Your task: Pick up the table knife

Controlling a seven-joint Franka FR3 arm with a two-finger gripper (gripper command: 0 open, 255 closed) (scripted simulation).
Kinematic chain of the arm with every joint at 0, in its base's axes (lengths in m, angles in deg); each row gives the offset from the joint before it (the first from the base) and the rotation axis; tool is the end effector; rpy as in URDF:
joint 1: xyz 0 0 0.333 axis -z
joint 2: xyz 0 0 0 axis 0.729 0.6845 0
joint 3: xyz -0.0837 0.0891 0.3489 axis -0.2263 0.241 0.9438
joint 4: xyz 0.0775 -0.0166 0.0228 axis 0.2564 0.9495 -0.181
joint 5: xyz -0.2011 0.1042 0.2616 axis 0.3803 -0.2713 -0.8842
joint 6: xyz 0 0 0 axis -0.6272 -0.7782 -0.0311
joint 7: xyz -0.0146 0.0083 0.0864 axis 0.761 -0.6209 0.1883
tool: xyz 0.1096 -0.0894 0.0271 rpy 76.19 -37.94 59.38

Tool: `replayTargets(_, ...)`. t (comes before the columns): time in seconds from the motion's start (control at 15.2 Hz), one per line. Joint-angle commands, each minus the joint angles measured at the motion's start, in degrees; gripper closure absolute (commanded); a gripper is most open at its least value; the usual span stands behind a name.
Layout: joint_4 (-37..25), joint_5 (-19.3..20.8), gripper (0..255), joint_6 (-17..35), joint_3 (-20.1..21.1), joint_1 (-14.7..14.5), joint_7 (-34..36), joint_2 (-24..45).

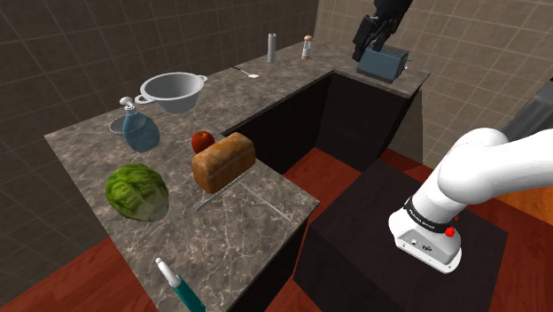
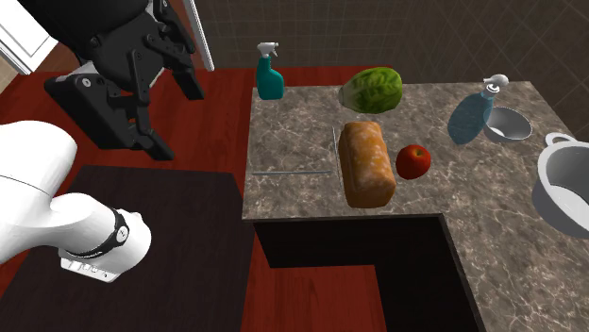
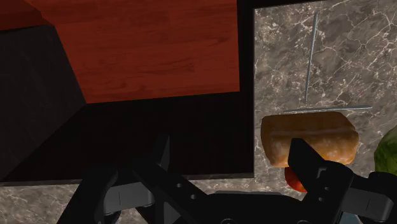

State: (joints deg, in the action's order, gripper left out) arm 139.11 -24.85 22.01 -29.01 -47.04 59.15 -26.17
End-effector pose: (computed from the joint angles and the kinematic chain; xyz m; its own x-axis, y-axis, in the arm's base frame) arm 0.2333 0.0249 0.6432 0.9795 -0.0391 0.1978 -0.0523 -0.9967 0.0618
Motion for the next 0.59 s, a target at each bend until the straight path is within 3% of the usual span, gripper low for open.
replayTargets(0.0, 0.0, 0.0, 0, 0.0, 0.0, 0.0, 0.0, 0.0)
replayTargets(0.53, 11.3, -2.8, 0, 12.5, 4.8, -2.2, 4.2, 2.5)
